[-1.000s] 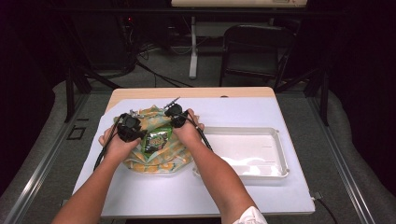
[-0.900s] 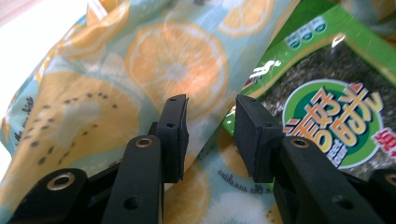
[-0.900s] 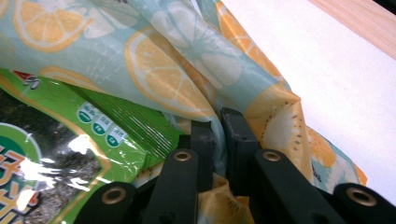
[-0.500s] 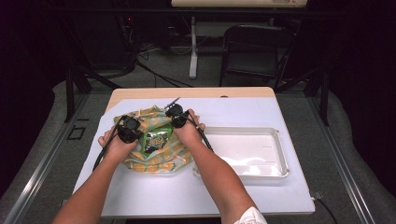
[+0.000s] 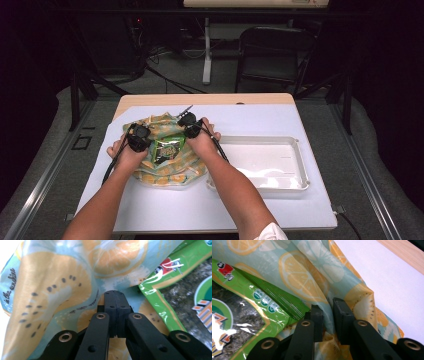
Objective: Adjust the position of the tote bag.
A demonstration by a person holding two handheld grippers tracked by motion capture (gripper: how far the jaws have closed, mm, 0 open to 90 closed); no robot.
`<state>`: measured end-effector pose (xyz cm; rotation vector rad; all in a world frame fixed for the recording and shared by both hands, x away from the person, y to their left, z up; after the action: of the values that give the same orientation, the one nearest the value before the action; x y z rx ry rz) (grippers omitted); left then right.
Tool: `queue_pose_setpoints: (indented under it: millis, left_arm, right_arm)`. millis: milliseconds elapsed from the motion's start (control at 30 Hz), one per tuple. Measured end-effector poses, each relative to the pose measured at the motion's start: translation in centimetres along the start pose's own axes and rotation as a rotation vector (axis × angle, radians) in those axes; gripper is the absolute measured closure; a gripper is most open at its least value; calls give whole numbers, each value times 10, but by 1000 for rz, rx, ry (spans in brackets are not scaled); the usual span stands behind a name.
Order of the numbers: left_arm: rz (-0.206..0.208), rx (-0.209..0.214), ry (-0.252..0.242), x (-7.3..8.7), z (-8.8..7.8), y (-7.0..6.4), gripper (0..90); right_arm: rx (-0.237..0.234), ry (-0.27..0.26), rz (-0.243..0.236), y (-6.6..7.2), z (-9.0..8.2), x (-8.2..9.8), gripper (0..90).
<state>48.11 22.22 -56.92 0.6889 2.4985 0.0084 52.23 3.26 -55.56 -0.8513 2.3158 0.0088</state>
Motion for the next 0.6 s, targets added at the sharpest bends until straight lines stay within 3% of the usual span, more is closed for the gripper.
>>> queue_pose_setpoints:
  millis: [200,333,467,600]
  left_arm:
    - [-47,7,-7,0,1,5,900]
    - [-57,9,-7,1,1,6,900]
    - [-55,8,-4,1,1,7,900]
    - [-78,14,-3,2,0,8,900]
  right_arm:
    - [-7,16,27,0,7,2,837]
    - [-5,14,43,0,12,3,848]
    - [0,36,28,-1,13,4,857]
    - [2,44,45,-3,13,5,857]
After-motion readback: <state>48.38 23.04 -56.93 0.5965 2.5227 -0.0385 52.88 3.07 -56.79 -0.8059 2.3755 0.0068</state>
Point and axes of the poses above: each handheld gripper's, and its own axes: z roughly forward along the jaws, x roughly out of its underside, y roughly to its left, the point moved 3 cm from there along z, roughly forward along the jaws, and after that the axes turned 3 degrees about x, right-handed, at the moved point
